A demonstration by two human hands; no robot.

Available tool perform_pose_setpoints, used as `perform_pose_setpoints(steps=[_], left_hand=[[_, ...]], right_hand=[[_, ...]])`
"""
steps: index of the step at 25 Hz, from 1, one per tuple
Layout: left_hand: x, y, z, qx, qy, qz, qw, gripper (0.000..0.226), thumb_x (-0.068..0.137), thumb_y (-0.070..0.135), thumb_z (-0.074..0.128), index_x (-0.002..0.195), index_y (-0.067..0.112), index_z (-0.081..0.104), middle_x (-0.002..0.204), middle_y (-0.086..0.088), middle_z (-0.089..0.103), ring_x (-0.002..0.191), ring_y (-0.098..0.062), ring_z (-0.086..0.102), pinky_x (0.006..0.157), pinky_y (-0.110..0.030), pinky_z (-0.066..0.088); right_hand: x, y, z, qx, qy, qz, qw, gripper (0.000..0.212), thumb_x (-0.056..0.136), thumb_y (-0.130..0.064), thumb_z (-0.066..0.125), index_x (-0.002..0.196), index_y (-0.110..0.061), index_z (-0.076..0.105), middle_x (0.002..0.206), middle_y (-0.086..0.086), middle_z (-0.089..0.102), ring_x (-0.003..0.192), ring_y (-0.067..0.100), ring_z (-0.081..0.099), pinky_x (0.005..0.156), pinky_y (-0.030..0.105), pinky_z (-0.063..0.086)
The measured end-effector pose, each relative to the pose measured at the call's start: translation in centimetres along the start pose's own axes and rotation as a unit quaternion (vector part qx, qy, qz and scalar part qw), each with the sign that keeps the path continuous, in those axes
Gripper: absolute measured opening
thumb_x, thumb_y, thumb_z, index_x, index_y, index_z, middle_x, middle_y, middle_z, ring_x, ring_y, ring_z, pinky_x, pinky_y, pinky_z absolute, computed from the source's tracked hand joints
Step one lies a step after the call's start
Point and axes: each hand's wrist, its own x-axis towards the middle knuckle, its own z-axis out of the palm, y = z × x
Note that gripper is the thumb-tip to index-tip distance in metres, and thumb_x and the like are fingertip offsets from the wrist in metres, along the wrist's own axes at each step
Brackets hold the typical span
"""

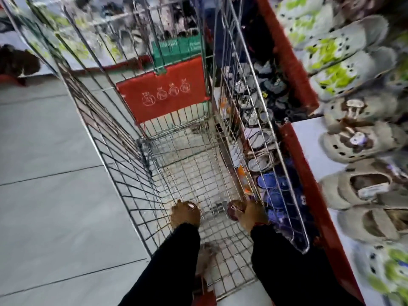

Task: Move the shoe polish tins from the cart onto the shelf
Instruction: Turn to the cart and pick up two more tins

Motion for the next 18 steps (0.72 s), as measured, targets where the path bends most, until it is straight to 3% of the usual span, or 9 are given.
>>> perform_pose_setpoints(steps=[4,7,11,13,16,18], left_hand=[[2.4,-1.3,2.0,-0.04,0.006,-0.072,0.997,0.055,0.091,0.036,0.056,0.132,0.0,0.051,0.14,-0.023,0.051,0.13,-0.038,0.049,0.106,-0.042,0.044],[3.1,-2.0,3.1,-0.019,0.021,-0.063,0.998,0.064,0.088,0.043,0.06,0.135,0.002,0.046,0.138,-0.022,0.049,0.128,-0.041,0.05,0.103,-0.044,0.044],[2.9,-1.9,2.8,0.011,0.037,-0.034,0.999,0.065,0.08,0.038,0.074,0.128,0.002,0.05,0.132,-0.021,0.046,0.112,-0.043,0.06,0.094,-0.045,0.05],[2.6,-1.8,2.4,0.011,0.033,-0.037,0.999,0.061,0.079,0.032,0.076,0.127,0.002,0.052,0.132,-0.02,0.045,0.112,-0.042,0.06,0.096,-0.044,0.049],[2.0,-1.4,1.9,-0.03,0.024,-0.044,0.998,0.052,0.086,0.027,0.068,0.127,-0.001,0.055,0.132,-0.023,0.052,0.118,-0.043,0.058,0.101,-0.044,0.048],[1.2,-1.1,1.2,-0.079,0.009,-0.039,0.996,0.049,0.09,0.029,0.063,0.127,-0.002,0.059,0.13,-0.025,0.059,0.12,-0.04,0.058,0.099,-0.041,0.048]], right_hand=[[2.4,0.9,1.6,0.001,-0.005,0.017,1.0,0.052,0.094,-0.032,0.062,0.141,-0.012,0.052,0.136,0.018,0.062,0.127,0.031,0.057,0.098,0.031,0.043],[3.1,0.7,3.1,0.013,-0.001,0.029,0.999,0.057,0.09,-0.031,0.068,0.139,-0.007,0.051,0.138,0.022,0.054,0.129,0.035,0.053,0.104,0.036,0.042],[3.3,0.6,3.8,0.038,-0.005,0.07,0.997,0.07,0.085,-0.031,0.074,0.139,0.003,0.044,0.142,0.024,0.045,0.13,0.037,0.051,0.105,0.039,0.046],[3.3,0.7,3.7,0.082,0.003,0.079,0.993,0.076,0.081,-0.028,0.079,0.138,0.007,0.041,0.14,0.025,0.05,0.126,0.036,0.057,0.104,0.039,0.047],[2.9,0.6,3.3,0.116,0.036,0.063,0.991,0.049,0.088,-0.018,0.07,0.127,0.007,0.053,0.13,0.026,0.063,0.121,0.038,0.062,0.1,0.04,0.048],[2.1,0.3,2.7,0.153,0.048,0.047,0.986,0.043,0.09,-0.017,0.067,0.126,0.005,0.057,0.128,0.025,0.065,0.121,0.037,0.062,0.1,0.04,0.048]])
